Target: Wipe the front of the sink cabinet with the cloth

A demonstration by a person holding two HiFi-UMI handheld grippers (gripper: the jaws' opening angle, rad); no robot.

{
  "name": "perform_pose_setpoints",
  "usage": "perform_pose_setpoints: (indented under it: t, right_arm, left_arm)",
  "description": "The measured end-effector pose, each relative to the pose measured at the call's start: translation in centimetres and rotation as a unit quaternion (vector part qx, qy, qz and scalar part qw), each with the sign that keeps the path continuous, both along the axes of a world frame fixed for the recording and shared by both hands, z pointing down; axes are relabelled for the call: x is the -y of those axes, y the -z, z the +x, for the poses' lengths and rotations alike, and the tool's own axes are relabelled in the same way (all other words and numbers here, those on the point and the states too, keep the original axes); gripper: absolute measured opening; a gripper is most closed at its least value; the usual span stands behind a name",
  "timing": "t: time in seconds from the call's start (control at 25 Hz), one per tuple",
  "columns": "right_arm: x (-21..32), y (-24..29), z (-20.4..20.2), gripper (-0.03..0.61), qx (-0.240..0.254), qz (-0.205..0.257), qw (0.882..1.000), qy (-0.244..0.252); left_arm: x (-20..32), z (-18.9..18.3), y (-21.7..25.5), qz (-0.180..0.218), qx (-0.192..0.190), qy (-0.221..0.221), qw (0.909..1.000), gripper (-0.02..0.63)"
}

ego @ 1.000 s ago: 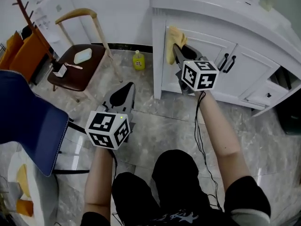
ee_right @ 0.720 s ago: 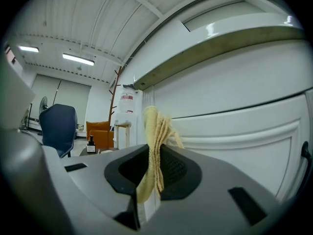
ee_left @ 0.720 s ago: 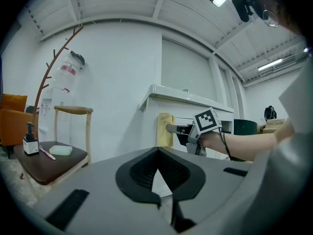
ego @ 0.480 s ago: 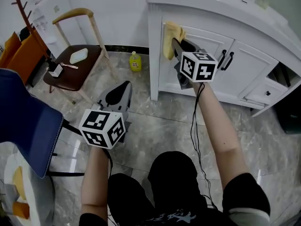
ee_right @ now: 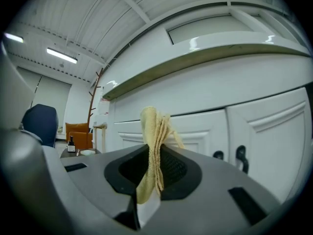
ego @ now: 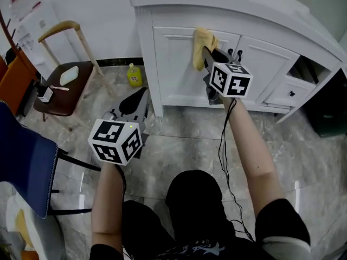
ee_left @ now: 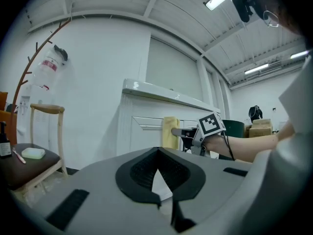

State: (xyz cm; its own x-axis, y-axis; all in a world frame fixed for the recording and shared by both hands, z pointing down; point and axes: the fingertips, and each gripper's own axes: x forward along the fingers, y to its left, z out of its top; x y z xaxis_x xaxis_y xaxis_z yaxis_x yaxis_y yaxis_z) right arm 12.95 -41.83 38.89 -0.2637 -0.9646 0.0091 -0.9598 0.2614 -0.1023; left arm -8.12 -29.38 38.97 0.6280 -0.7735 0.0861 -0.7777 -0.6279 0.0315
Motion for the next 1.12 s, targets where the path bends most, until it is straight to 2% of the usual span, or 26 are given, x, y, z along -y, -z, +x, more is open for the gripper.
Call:
perform_pose_setpoints:
  t: [0.16,0.32,0.6,0.84,1.12]
  right_arm:
    - [-1.1,-0.3,5.3,0.061,-0.001,0.000,0.999,-0.038]
    - [-2.2,-0.8,8.7,0.061,0.014,-0.005,0.998,-0.060]
    - [-3.1,-1.3,10.3,0.061,0.027,-0.008,0.997,-0.068]
    - [-3.6,-0.3,6.5,0.061,0.015,0.009,1.000,-0.022]
    - [-2.2,-1.6,-3.4,0.061,-0.030,0.021,0.997,0.066]
  left_arm:
    - [0.4,3.5,-0.5,-0.008,-0.001,-0.024,0.9997,0.014]
    - [0.4,6.1,-0.9,-0.014,0.003,-0.045,0.9989,0.015]
    - [0.0,7.6,-0.9,-0.011,0.010,-0.060,0.9981,0.014]
    - [0.2,5.4,-1.6,-0.017,0.012,-0.042,0.9989,0.014]
    - [1.2,0.2,-3.1,-0.022,0.011,0.006,0.9997,0.015]
